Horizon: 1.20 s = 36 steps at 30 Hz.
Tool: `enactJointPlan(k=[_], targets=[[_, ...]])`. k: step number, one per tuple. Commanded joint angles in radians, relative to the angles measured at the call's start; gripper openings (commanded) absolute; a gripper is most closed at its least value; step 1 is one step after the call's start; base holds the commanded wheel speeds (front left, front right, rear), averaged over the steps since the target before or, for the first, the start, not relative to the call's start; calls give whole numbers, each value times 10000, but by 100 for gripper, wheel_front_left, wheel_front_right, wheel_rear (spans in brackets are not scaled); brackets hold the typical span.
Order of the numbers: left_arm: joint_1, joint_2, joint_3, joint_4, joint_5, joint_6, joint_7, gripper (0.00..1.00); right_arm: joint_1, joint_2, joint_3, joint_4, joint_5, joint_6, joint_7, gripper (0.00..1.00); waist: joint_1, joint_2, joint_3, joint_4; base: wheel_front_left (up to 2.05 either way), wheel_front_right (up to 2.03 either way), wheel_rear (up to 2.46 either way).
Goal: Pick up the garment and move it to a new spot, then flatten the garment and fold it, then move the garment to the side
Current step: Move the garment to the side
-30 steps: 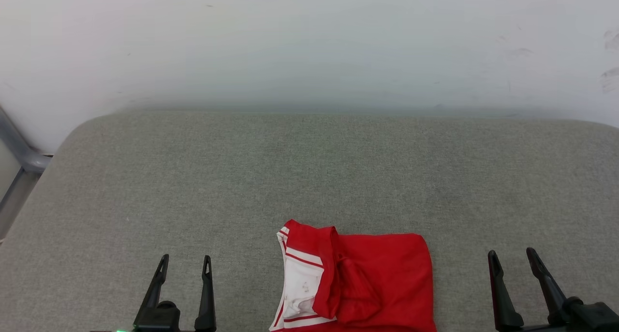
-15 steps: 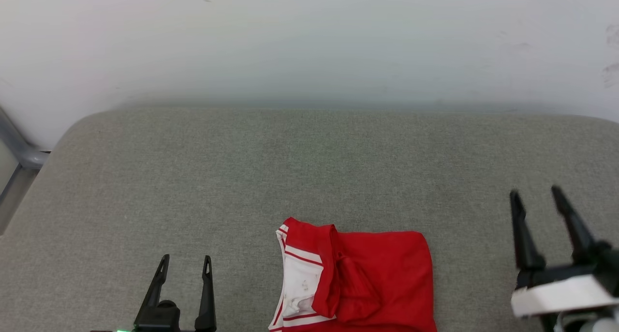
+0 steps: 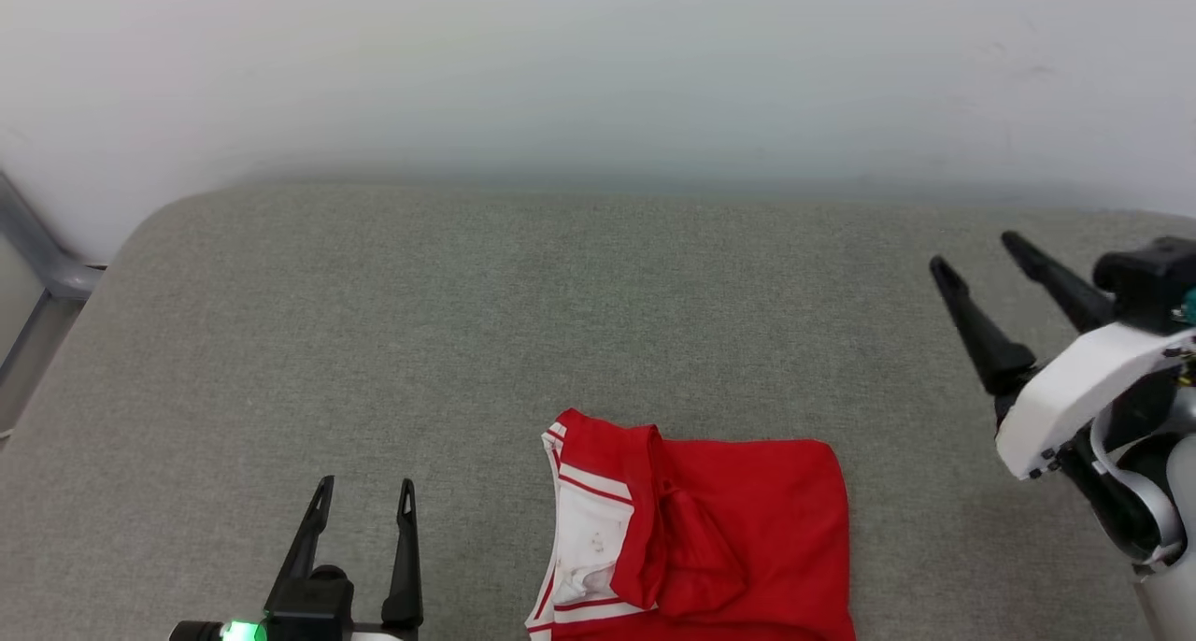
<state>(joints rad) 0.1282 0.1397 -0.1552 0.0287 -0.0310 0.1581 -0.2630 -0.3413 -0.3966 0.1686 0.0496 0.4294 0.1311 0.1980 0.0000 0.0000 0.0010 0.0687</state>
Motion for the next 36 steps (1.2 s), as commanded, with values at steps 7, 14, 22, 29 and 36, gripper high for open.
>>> enactJointPlan(k=[7,14,22,29,36], targets=[[-242,-73,-16,-43,47,-55,-22,100,49,-745,1271,655,1877,-9,2983,100,0,0,284,185,0,0,0],[-483,-138,-94,-50,86,-121,-22,100,521,-713,1481,1314,3264,-9,4638,100,0,0,632,467,0,0,0],[-751,-242,-146,-50,95,-153,-22,100,957,-519,1802,1554,3787,-9,5029,100,0,0,1114,771,0,0,0],[-976,-286,-193,9,106,-231,-22,100,1250,-129,2234,2296,3745,-9,4869,100,0,0,1400,1029,0,0,0],[-1049,-309,-179,-1,114,-207,-22,100,1362,133,2778,2816,3827,-9,4700,100,0,0,1533,1118,0,0,0]])
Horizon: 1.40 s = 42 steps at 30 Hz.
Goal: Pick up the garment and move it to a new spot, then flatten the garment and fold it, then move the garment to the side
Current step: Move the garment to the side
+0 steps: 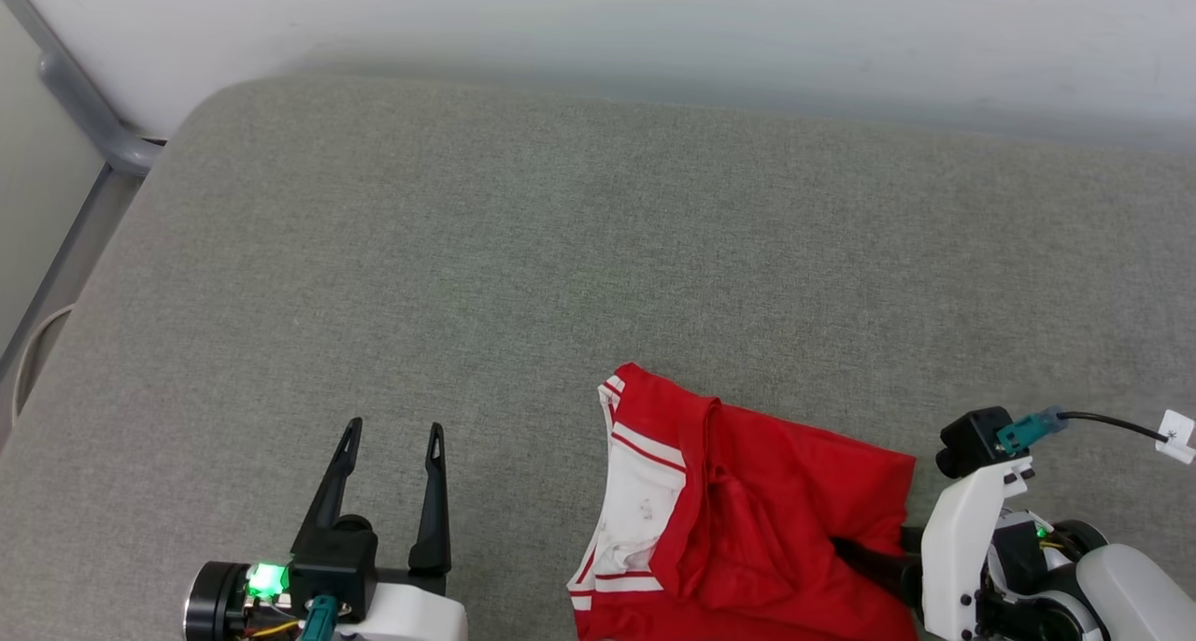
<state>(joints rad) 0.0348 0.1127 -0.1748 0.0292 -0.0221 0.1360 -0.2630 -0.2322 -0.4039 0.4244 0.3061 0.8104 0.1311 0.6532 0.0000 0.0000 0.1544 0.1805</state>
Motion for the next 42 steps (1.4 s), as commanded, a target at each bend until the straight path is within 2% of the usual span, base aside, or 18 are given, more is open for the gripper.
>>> enactJointPlan(k=[1,4,5,6,7,13,20,28,34,42], targets=[[-127,-50,12,-8,23,16,-22,100,241,215,290,288,16,-9,102,100,0,0,24,9,0,0,0],[-166,-81,-6,9,11,20,-22,100,111,123,423,334,-77,-12,-245,100,0,0,78,26,0,0,0],[-184,-94,-10,18,3,21,-22,100,42,70,426,350,-117,-13,-405,49,0,0,86,29,0,0,0],[-191,-106,-12,27,-6,23,-22,100,-32,35,415,364,-135,-15,-567,16,0,0,85,27,0,0,0],[-191,-113,-11,40,-15,26,-22,100,-102,1,439,362,-130,-13,-687,0,0,0,76,23,0,0,0],[-15,-142,43,84,-39,82,-22,100,-584,-318,660,-66,-252,-12,-1629,0,0,0,-131,-139,0,0,0],[211,-166,178,-16,-77,166,-22,100,-1209,-1060,1078,-815,-716,-10,-2345,0,0,0,-352,-861,0,0,0],[18,-182,319,-153,-111,90,-22,100,-1925,-2295,1260,-1715,-1261,-12,-2341,0,0,0,-118,-2105,0,0,0],[-215,-108,449,-227,-46,72,-22,100,-2381,-2867,1033,-2067,-1284,-10,-2103,0,0,0,253,-2922,0,0,0],[-717,-36,432,-459,137,35,-22,100,-3145,-3467,430,-1335,-1356,-12,-1767,0,0,0,1125,-3282,0,0,0]])
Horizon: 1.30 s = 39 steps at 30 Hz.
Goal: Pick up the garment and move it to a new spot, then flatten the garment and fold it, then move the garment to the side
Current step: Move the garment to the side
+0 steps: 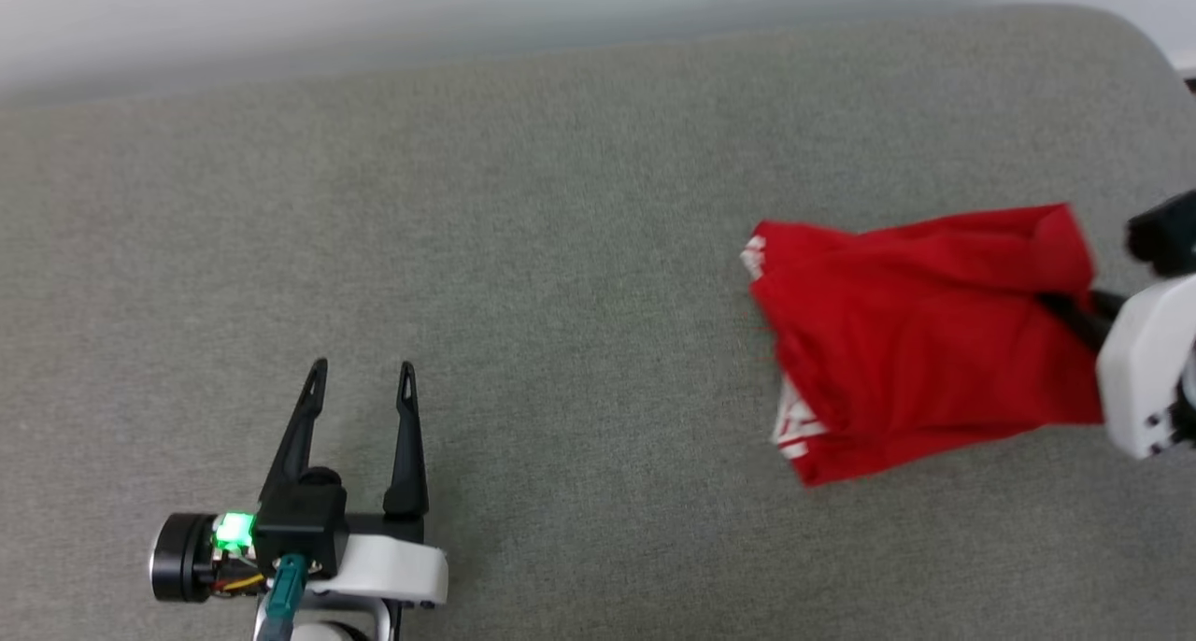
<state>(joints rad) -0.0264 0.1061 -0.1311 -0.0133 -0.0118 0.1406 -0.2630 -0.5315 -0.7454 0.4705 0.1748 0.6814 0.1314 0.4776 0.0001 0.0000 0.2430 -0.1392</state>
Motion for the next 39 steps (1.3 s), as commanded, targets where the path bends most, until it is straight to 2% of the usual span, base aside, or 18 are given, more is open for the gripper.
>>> enactJointPlan(k=[1,11,16,21,27,28,29,31,32,33,34,39], targets=[[-189,46,-25,-78,61,-40,-22,100,-260,-193,-146,169,-96,-16,27,0,-1,0,391,-60,0,0,0],[-1103,147,-196,-460,164,-133,-22,100,-998,-1551,-1603,2402,-566,-16,38,0,-1,0,1854,480,0,0,0],[-1468,110,-332,-572,179,-142,-22,100,-1316,-1967,-2379,3423,-901,-17,-126,0,-1,0,2334,718,0,0,0],[-1706,110,-400,-564,145,-133,-22,100,-1685,-2006,-3069,4214,-1359,-17,-408,0,-1,0,2572,907,0,0,0],[-1709,158,-377,-537,102,-33,-22,100,-1958,-1591,-3557,4873,-1913,-17,-420,0,-1,0,2526,1000,0,0,0],[-1667,158,-373,-513,87,-23,-22,100,-1952,-1477,-3601,4978,-2032,-17,-405,5,-1,0,2473,1004,0,0,0],[-1616,159,-375,-494,79,-15,-22,100,-1890,-1334,-3630,5089,-2103,-17,-295,35,-1,0,2403,1005,0,0,0],[-1565,158,-369,-466,83,9,-22,100,-1837,-1221,-3676,5189,-2145,-16,-213,36,-1,0,2330,1002,0,0,0],[-1508,157,-354,-431,75,25,-22,100,-1811,-1153,-3752,5270,-2246,-17,-166,46,-1,0,2237,994,0,0,0],[-1456,153,-338,-411,53,50,-22,100,-1775,-1124,-3816,5331,-2375,-17,-161,93,-1,0,2142,988,0,0,0],[-1421,147,-326,-397,37,76,-22,100,-1750,-1093,-3897,5406,-2524,-17,-204,100,-1,0,2038,984,0,0,0],[-1122,120,-289,-315,-8,134,-22,100,-1518,-845,-4291,5410,-3014,-16,-720,100,-1,0,1397,964,0,0,0]])
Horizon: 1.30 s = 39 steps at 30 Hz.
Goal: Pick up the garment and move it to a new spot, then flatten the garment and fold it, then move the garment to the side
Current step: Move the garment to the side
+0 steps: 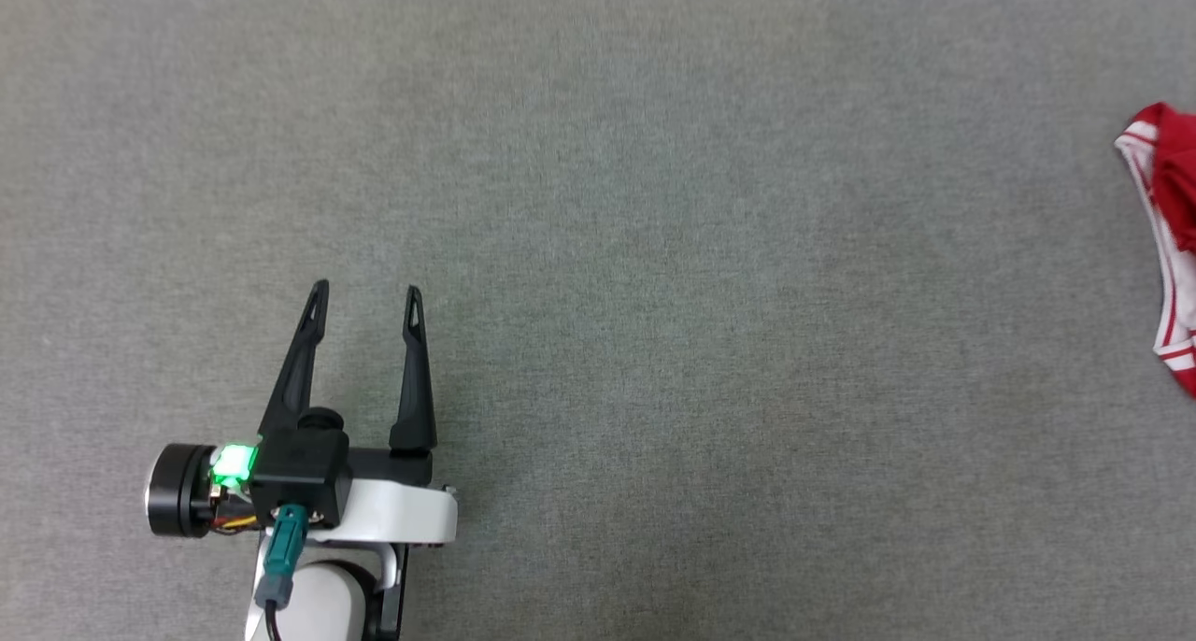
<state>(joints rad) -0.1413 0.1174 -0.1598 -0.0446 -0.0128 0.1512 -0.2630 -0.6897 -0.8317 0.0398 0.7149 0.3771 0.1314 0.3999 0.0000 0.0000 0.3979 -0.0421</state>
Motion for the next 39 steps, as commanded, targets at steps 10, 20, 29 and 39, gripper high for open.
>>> enactJointPlan(k=[10,20,29,39], targets=[[894,-13,156,83,-115,119,-22,100,695,828,-894,-1610,-1262,-16,-2925,100,0,0,-1577,121,0,0,0],[1711,-43,278,165,-215,133,-22,100,2120,3498,-2657,-4298,-2909,-14,-6112,100,0,0,-2623,578,0,0,0],[2198,-14,348,345,-228,27,-22,100,4330,5891,-2173,-6716,-3429,-16,-6622,100,0,0,-3388,984,0,0,0],[2483,27,405,559,-216,-76,-22,100,6370,7404,-1453,-6922,-3041,-14,-6644,100,0,0,-3910,1149,0,0,0]])
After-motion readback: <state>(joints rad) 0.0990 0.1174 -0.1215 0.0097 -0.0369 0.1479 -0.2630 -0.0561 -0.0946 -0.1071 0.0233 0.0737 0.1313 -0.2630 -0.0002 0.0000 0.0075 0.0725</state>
